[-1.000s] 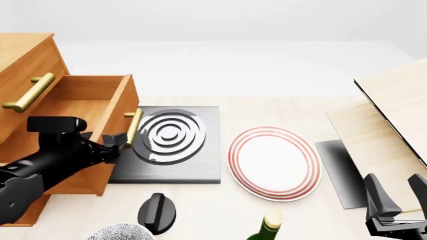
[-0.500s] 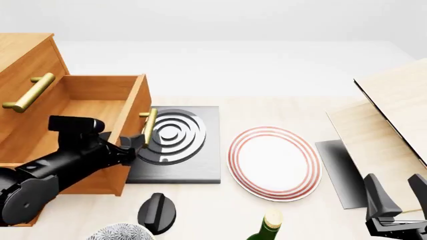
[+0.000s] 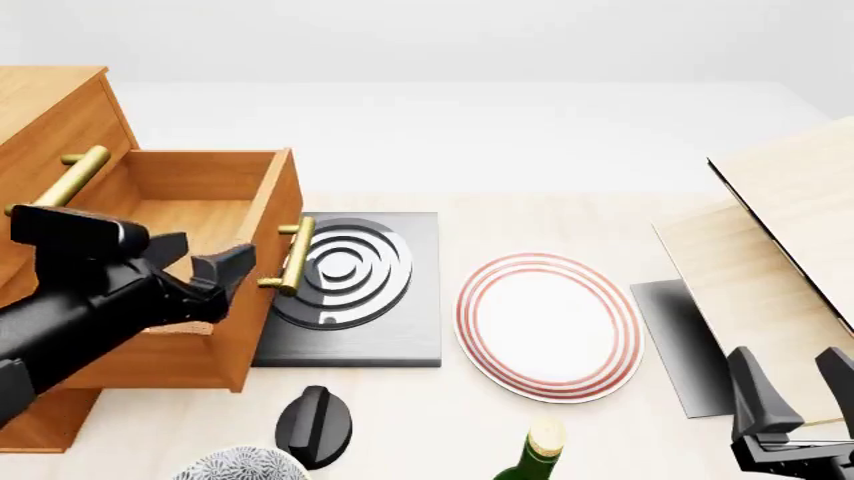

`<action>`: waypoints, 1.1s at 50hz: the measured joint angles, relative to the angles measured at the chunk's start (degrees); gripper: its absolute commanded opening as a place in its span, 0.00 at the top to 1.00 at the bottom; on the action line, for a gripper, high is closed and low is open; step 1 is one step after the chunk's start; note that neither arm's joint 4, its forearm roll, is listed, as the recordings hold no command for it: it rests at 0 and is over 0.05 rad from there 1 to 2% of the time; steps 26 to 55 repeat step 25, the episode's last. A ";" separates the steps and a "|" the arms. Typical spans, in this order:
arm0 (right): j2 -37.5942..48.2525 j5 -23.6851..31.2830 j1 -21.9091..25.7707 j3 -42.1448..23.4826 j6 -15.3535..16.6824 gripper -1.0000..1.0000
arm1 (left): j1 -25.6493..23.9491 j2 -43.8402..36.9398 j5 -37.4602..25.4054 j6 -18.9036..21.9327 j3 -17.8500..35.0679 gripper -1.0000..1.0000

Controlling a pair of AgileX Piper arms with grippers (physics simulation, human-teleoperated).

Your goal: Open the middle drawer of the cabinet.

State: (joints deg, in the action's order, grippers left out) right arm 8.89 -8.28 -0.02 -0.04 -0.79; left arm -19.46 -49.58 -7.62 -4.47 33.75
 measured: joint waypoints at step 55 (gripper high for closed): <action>0.14 -0.14 0.01 0.00 -0.01 0.00 | 3.60 26.98 -13.60 8.63 6.49 0.00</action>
